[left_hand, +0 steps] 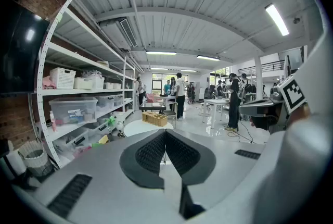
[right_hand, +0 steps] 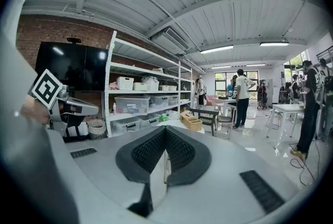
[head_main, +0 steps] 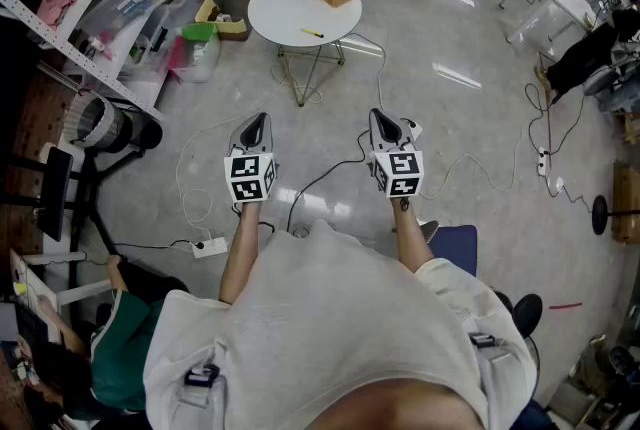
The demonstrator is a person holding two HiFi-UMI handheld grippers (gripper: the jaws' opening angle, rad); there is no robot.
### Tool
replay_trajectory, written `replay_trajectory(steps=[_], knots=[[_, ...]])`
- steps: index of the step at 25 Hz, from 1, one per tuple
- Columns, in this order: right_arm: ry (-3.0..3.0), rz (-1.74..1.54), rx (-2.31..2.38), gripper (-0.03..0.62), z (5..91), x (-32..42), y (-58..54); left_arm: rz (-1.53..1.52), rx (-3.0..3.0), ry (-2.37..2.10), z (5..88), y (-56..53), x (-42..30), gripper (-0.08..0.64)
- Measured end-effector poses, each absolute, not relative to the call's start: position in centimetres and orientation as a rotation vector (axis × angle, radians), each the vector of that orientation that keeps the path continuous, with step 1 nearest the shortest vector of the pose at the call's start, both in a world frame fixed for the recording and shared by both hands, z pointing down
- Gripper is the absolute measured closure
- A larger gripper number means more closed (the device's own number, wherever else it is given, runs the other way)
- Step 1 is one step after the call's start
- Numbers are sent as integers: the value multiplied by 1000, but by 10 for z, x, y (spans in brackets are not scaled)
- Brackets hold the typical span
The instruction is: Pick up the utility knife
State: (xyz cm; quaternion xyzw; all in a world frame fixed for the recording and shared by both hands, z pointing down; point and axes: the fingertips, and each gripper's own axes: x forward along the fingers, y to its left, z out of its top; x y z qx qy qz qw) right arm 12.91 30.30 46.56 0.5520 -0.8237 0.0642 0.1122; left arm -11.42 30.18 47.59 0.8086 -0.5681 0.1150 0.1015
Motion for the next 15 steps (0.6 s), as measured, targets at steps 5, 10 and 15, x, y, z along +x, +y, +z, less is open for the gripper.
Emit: replay_trajectory(steps=[5,10,15], knots=[[-2422,189,1612,561,465,131,299,349,2386,-1679,477,301,-111,538],[-2426,189,1593,561,468,131,302,359,2381,-1680,477,306,-109,538],[-2448,204,1578,561,470,134,306,368,2384,-1677,478,310,-100,538]])
